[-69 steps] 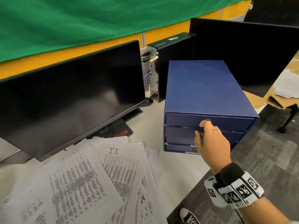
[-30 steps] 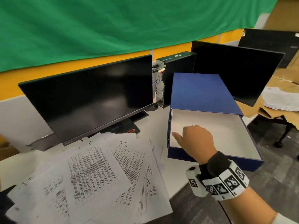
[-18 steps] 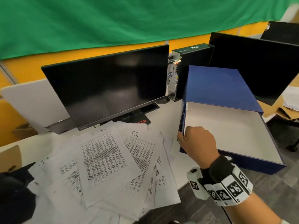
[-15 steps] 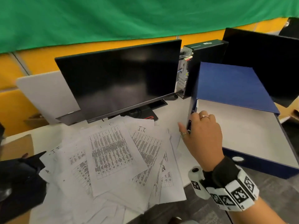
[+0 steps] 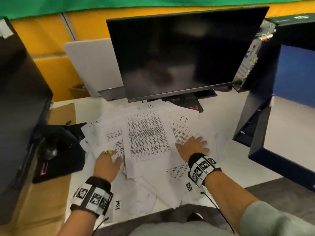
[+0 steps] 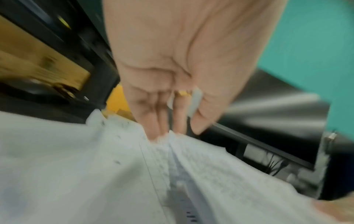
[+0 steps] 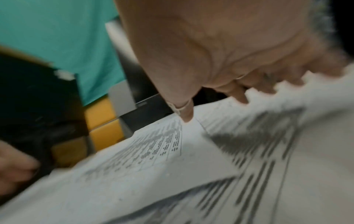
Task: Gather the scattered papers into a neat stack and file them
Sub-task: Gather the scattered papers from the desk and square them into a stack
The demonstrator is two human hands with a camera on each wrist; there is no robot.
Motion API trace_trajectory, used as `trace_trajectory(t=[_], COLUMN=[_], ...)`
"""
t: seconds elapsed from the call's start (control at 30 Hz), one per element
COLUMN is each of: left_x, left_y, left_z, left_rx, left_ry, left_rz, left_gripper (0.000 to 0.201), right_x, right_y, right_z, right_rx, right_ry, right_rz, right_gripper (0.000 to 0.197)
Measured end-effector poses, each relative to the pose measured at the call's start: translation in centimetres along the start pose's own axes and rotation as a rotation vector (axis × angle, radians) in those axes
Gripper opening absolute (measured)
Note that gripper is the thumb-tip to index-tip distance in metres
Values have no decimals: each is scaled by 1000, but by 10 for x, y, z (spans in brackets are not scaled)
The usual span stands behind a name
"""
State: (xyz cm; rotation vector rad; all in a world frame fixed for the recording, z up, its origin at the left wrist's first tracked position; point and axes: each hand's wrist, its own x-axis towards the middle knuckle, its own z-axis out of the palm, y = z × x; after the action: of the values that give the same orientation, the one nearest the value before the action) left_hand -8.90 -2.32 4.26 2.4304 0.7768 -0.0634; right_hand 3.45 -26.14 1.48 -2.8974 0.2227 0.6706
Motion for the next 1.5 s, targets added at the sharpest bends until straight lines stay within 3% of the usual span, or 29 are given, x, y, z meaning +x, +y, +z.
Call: trace_trajectory(t=[0.07, 0.13, 0.23, 0.4, 0.5, 0.57, 0.63, 0.7, 0.83, 0.97, 1.03, 1.1, 1.13, 1.2, 1.3, 1.43, 1.5], left_x=[32, 52, 69, 79, 79, 79, 78, 75, 69, 58, 54, 59, 65, 82, 109, 120, 117], left_y=[11, 23, 28, 22, 17, 18, 22, 31, 55, 69, 70, 66, 63, 56, 40, 16, 11], left_z=[20, 38, 56, 62, 61, 60, 61, 69, 85, 86, 78, 61, 49, 26, 5, 8, 10], left_rx=[-3, 140, 340, 553, 554, 401, 255, 135, -171, -184, -245, -265, -243, -102, 153, 135, 199], left_ry=[-16, -131, -293, -474, -480, -365, -276, -272, -349, -433, -388, -318, -287, -251, -246, -258, -286], left_rz=[-177, -279, -284, 63, 169, 155, 96, 65, -4, 68, 93, 91, 95, 87, 6, 31, 65], left_gripper=[65, 97, 116, 105, 104, 102, 100, 95, 58, 30, 21, 24, 30, 39, 46, 71, 73], right_x=[0, 0, 9, 38, 34, 33, 34, 36, 31, 22, 19, 17, 17, 13, 7, 11, 10], right_y=[4, 8, 13, 27, 38, 42, 40, 34, 29, 34, 39, 41, 41, 35, 21, 16, 17], right_z=[13, 24, 28, 10, 4, 5, 7, 5, 4, 8, 9, 10, 10, 13, 19, 31, 29], right_rx=[40, 82, 128, 307, 602, 726, 850, 924, 971, 896, 720, 724, 775, 876, 947, 1033, 1163], right_ry=[-45, -69, -81, -153, 12, 141, 41, -84, -89, -6, 173, 307, 259, 16, -254, -219, -233], right_rz=[81, 55, -67, -245, -194, 13, 171, 221, 182, 139, 67, -57, -100, -124, -38, 113, 136], right_gripper=[89, 87, 79, 67, 74, 76, 78, 78, 78, 73, 55, 28, 33, 34, 32, 42, 35])
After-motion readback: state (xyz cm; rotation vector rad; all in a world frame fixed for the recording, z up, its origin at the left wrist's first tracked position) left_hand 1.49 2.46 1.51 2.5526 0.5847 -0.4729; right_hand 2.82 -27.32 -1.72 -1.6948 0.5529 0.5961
